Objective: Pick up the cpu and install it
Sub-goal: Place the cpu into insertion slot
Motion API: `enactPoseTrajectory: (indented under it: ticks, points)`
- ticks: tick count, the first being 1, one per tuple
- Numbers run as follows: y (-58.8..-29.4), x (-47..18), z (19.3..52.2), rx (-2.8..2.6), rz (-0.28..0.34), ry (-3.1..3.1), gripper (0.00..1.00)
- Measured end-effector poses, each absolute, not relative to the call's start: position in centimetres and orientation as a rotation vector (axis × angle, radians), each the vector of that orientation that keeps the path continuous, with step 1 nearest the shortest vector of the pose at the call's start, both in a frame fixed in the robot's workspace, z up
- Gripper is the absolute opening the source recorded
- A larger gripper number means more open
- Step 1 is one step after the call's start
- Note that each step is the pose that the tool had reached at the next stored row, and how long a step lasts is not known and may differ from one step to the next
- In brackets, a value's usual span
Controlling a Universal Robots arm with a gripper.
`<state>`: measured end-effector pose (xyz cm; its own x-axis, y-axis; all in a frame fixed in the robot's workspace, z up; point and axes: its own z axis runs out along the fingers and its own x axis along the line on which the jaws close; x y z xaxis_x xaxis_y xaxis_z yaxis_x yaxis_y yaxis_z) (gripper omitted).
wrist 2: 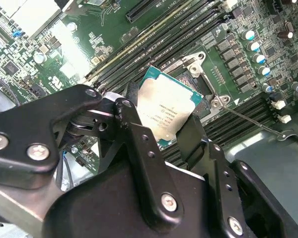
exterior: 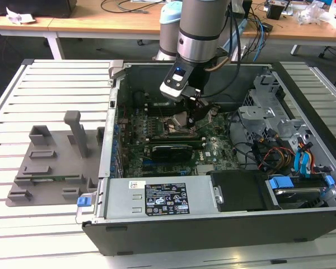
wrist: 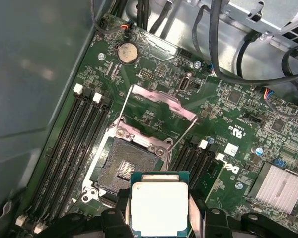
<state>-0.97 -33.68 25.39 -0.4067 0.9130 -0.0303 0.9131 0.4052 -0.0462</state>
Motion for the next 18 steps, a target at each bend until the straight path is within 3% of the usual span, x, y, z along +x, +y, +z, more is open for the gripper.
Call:
enactPoseTrajectory:
  ticks: [18]
  points:
    - [-33.68,-0.97,25.36,1.931,-0.087,2.482,0.55]
